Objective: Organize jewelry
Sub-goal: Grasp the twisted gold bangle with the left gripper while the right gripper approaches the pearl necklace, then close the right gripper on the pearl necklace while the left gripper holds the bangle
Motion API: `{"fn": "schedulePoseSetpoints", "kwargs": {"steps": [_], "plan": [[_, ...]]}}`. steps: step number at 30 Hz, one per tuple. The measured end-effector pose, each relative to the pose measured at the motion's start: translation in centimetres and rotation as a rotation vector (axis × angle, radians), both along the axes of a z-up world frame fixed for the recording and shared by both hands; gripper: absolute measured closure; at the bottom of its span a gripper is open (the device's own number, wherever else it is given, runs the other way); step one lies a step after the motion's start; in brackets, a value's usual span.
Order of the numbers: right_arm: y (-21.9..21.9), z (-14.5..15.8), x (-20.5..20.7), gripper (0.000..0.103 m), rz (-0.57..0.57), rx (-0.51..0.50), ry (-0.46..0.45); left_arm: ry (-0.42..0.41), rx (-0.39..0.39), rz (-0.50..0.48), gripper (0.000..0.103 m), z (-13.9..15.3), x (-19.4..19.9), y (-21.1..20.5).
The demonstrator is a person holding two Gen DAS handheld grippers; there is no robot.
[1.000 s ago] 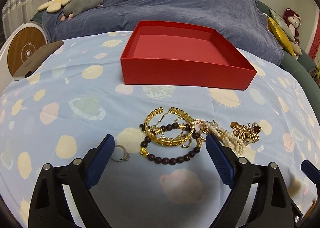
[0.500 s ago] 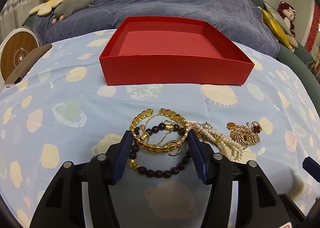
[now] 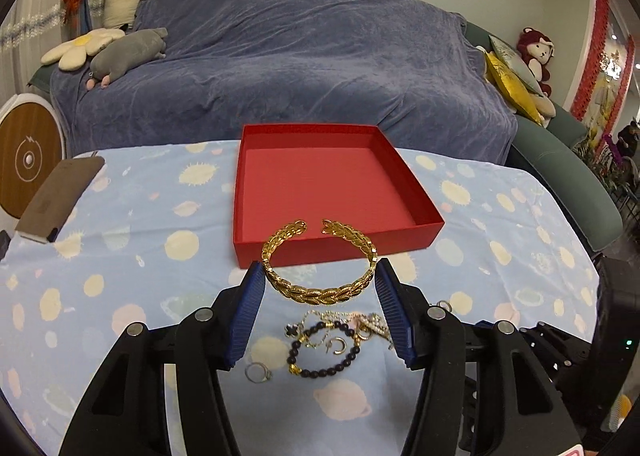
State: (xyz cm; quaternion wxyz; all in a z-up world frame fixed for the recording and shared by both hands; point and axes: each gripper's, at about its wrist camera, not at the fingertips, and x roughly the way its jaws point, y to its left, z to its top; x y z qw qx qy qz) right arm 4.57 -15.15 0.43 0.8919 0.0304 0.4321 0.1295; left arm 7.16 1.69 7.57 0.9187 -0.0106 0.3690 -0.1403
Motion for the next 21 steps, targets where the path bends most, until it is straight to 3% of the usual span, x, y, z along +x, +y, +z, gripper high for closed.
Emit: {"fn": "schedulePoseSetpoints", "kwargs": {"steps": [4,6,9,12,16,19,21], "plan": [[1.9,-1.5,2.4,0.050,0.081,-0.090,0.008,-0.023,0.002,0.026,0.048,-1.1,0.8,1.2],[2.5,-2.2,3.2,0.052,0.116,-0.118,0.014,0.020,-0.019,0.051,0.049,-2.0,1.4,1.9],[3.0,-3.3,3.9,0.063,0.148,-0.165,0.020,0.052,-0.070,0.045,0.049,-2.4,2.2,2.6],[3.1,-4.2,3.9,0.071,0.168,-0.178,0.031,0.041,-0.067,0.051,0.049,-2.3,2.6,2.7],[3.5,-4.4,4.0,0.073,0.202,-0.198,0.029,0.044,-0.073,0.032,0.049,-2.3,2.7,2.4],[3.6,-4.5,4.2,0.087,0.214,-0.200,0.042,0.057,-0.078,0.022,0.049,-2.6,2.7,2.1],[3.6,-4.5,4.0,0.087,0.217,-0.204,0.038,0.065,-0.075,0.022,0.049,-2.8,2.8,2.2]]}}
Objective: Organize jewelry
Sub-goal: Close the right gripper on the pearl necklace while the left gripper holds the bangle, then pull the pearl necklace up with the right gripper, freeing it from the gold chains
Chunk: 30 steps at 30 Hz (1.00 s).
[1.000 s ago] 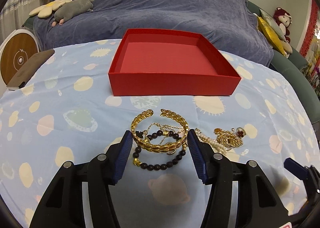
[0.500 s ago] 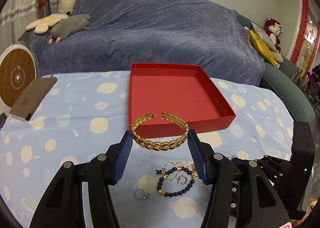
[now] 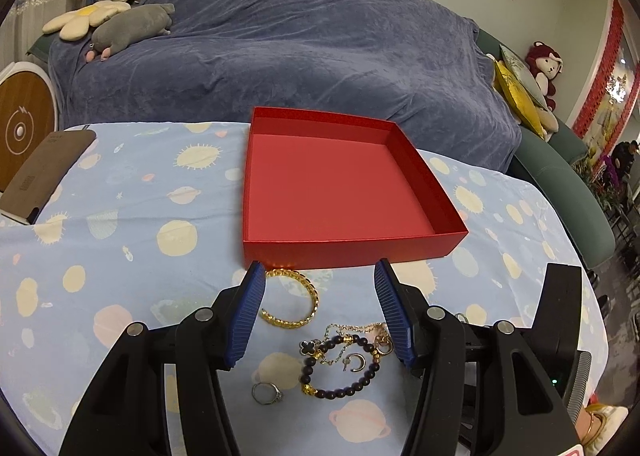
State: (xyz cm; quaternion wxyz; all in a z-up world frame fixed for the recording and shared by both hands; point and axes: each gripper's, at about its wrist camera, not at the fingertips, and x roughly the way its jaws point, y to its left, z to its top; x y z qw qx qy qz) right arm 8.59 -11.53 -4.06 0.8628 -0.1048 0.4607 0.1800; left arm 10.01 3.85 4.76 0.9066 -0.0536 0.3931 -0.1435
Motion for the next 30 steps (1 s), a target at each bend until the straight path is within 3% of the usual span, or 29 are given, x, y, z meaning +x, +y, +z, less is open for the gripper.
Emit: {"fn": "schedulePoseSetpoints", "kwargs": {"steps": [5,11,13,15,17,19,21,25,30], "plan": [[-0.2,1.0,-0.5,0.092,-0.010,0.026,-0.016,0.033,0.030,0.030,0.049,-1.2,0.3,0.7],[-2.1,4.5,-1.3,0.092,-0.057,0.129,-0.076,0.085,0.036,0.080,0.048,-3.0,1.0,2.3],[-3.0,5.7,-1.5,0.092,-0.075,0.177,-0.095,0.098,0.059,0.080,0.045,-3.8,1.3,1.9],[-3.7,6.7,-1.4,0.092,-0.079,0.245,-0.092,0.108,0.099,0.079,0.030,-4.8,1.6,1.0],[-3.8,6.9,-1.1,0.092,-0.047,0.280,-0.048,0.123,0.136,0.074,0.029,-6.0,2.0,0.1],[-2.8,5.8,-1.1,0.092,-0.032,0.155,-0.027,0.149,0.155,0.077,0.029,-7.0,2.6,-0.3],[-2.7,4.1,-1.0,0.092,-0.037,0.122,0.048,0.158,0.160,0.084,0.029,-7.6,2.8,-0.5],[-3.7,2.4,-1.5,0.092,-0.026,0.221,0.211,0.137,0.193,0.081,0.029,-7.7,2.5,-0.7],[-4.6,3.2,-2.6,0.092,-0.022,0.291,0.222,0.142,0.185,0.081,0.026,-8.1,2.9,-0.8]]}}
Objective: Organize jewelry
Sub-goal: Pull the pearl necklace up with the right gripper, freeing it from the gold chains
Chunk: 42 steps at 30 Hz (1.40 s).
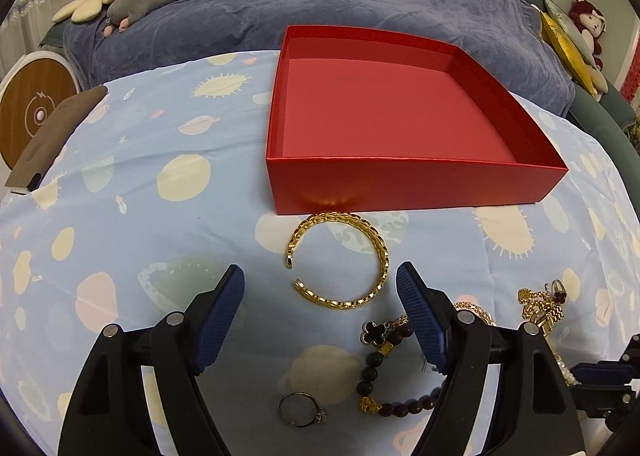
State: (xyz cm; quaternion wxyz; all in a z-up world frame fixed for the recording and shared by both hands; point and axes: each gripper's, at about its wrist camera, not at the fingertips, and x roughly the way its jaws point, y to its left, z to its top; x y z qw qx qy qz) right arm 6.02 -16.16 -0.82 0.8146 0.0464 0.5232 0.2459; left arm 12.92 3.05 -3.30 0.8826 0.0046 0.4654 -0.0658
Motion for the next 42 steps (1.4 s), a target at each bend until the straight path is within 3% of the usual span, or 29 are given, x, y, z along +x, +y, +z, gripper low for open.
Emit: {"fn": "schedulePoseSetpoints", "kwargs": {"steps": [2,5,10,14,19,29,36,42], "plan": [[0.3,0.2,-0.4,0.092,0.009,-0.045,-0.024,0.007,0.011,-0.001,0.025,-0.4,0.4,-0.3],[0.3,0.3,-0.5,0.092,0.025,-0.004,-0.002,0.000,0.038,-0.001,0.024,-1.0,0.9,-0.9],[0.8,-0.1,-1.1,0.092,0.046,-0.040,0.001,-0.027,0.062,-0.017,0.025,-1.3,1.6,-1.9],[1.2,-0.7,-1.1,0.092,0.054,-0.088,0.007,-0.046,0.062,-0.057,0.049,-1.0,1.4,-2.4],[1.6,-1.5,-1.3,0.092,0.072,-0.121,0.016,-0.041,0.057,-0.065,0.049,-0.8,1.2,-2.7],[2.6,-2.6,-2.4,0.091,0.121,-0.165,0.035,-0.076,-0.033,-0.063,0.049,2.3,0.2,-2.3],[2.8,-3.1,-2.8,0.088,0.119,-0.177,0.039,-0.077,-0.067,-0.081,0.049,3.2,-0.7,-2.5],[3.2,-2.9,-3.1,0.091,0.110,-0.161,0.017,-0.081,-0.076,-0.095,0.049,3.6,-1.2,-2.7]]}}
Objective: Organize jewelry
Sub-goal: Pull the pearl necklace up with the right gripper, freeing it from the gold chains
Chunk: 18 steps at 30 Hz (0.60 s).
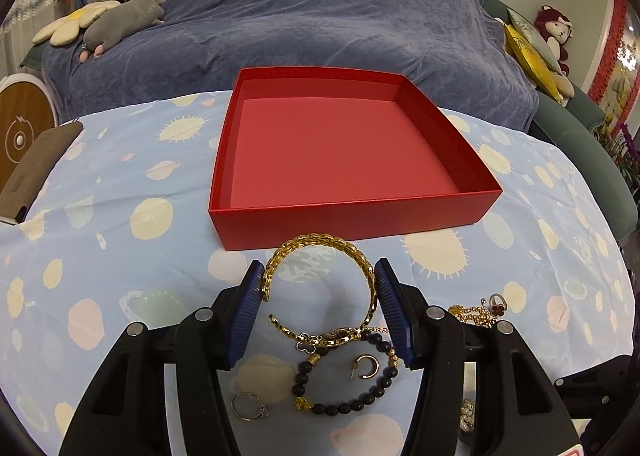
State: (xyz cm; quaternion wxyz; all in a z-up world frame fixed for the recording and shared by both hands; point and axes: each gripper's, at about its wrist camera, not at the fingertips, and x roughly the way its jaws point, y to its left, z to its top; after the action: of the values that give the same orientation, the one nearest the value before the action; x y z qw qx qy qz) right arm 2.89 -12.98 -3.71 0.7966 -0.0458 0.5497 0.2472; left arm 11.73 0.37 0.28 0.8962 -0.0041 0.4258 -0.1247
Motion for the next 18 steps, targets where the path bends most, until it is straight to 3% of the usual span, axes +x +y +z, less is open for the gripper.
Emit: {"fn": "schedulePoseSetpoints", "kwargs": {"steps": [1,3,4,6,7,8,9,11,14,18], "plan": [[-0.8,0.5,0.2,0.091,-0.007,0.067,0.008,0.001,0.000,0.001,0.049,0.0,0.0,0.1],[-2.7,2.0,0.5,0.092,-0.024,0.314,0.061,0.001,-0.006,0.005,0.049,0.1,0.0,0.1],[-3.3,2.4,0.6,0.092,-0.043,0.345,0.053,0.000,-0.009,0.008,0.049,0.2,0.0,0.2],[-3.4,2.4,0.7,0.092,-0.091,0.130,-0.046,-0.004,-0.016,0.013,0.049,0.4,0.0,0.4],[-4.1,2.1,0.9,0.092,-0.110,0.180,-0.003,-0.006,-0.017,0.015,0.049,0.5,0.0,0.5],[-4.9,2.0,1.1,0.092,-0.127,0.293,0.053,-0.007,-0.019,0.015,0.049,0.5,0.0,0.5],[-5.0,2.3,0.9,0.092,-0.135,0.303,0.045,-0.007,-0.020,0.017,0.049,0.6,0.0,0.6],[-4.2,3.2,0.4,0.092,-0.130,0.136,-0.069,-0.008,-0.023,0.020,0.049,0.7,-0.1,0.7],[-4.8,3.4,0.2,0.092,-0.152,0.174,-0.060,-0.010,-0.027,0.024,0.049,0.9,-0.2,0.8],[-6.4,4.6,0.4,0.092,-0.185,0.176,-0.118,-0.024,-0.039,0.031,0.049,1.8,-0.3,1.3]]}}
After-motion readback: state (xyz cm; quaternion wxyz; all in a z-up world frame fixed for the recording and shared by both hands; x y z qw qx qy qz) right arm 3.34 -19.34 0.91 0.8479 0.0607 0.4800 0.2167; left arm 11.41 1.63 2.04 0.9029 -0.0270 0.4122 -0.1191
